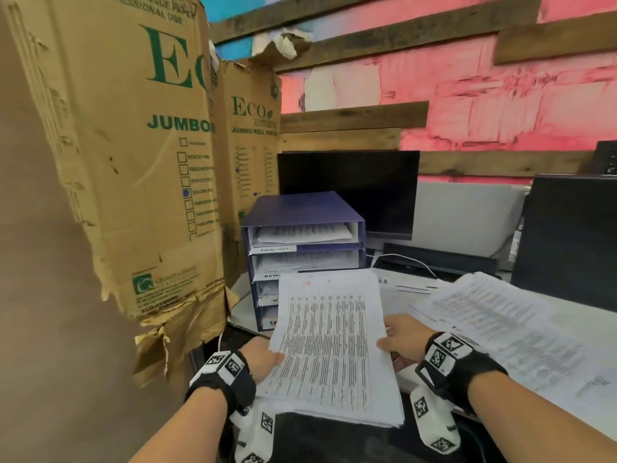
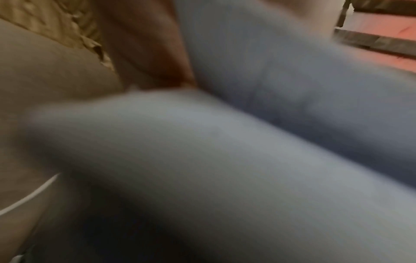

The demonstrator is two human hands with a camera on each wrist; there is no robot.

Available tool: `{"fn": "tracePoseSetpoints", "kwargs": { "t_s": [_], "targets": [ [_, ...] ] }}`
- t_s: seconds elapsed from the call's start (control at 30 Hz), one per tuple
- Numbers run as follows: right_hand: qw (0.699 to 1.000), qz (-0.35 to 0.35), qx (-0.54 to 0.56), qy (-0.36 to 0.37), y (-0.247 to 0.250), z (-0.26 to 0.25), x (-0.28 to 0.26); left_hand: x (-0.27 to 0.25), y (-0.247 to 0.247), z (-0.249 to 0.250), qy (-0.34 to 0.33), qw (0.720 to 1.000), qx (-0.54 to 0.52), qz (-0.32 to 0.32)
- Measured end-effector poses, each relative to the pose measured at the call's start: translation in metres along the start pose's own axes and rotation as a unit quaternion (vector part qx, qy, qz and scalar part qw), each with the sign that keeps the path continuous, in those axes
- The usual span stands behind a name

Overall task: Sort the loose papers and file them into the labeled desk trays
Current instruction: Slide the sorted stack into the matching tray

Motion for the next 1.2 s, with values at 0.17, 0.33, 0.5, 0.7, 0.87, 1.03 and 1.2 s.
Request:
{"fn": "tracePoseSetpoints", "kwargs": {
  "t_s": [0.17,0.33,0.5,0.7,0.87,1.03,1.2],
  "targets": [
    [0.999,-0.024,-0.008,-0.03,-0.017,-0.004,0.016,-0.001,0.013,-0.018,0.034,0.999,0.0,-0.004],
    [1.0,0.008,0.006,-0.022,-0.02,-0.017,0.027,0.001,0.033,-0.015,0.026,0.998,-0.033,0.038],
    [1.0,0.005,0.024,0.003,-0.029,-0.027,0.035,-0.002,0.045,-0.02,0.052,0.995,-0.038,0.08],
    [0.994,0.079,0.056,0.057,-0.022,-0.031,0.045,0.012,0.054,-0.009,0.053,0.978,-0.143,0.143],
    [0.984,-0.047,0.172,-0.002,-0.013,-0.02,0.037,0.04,0.055,0.009,0.057,0.966,-0.186,0.169],
    [0.983,0.008,0.185,-0.016,0.001,-0.007,0.059,0.06,0.058,0.025,0.057,0.955,-0.208,0.203],
    [0.958,0.097,0.268,0.002,-0.004,-0.017,0.093,0.075,0.051,0.024,0.095,0.951,-0.265,0.132]
  ]
}}
Point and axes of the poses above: each hand's wrist, its own x-axis towards the middle knuckle, its own y-axis out of the back of the hand, z = x × y, the point moved 3 cm from there along x, towards the middle knuckle, and after that the axes turned 5 degrees about -z, right-handed, at the moved point
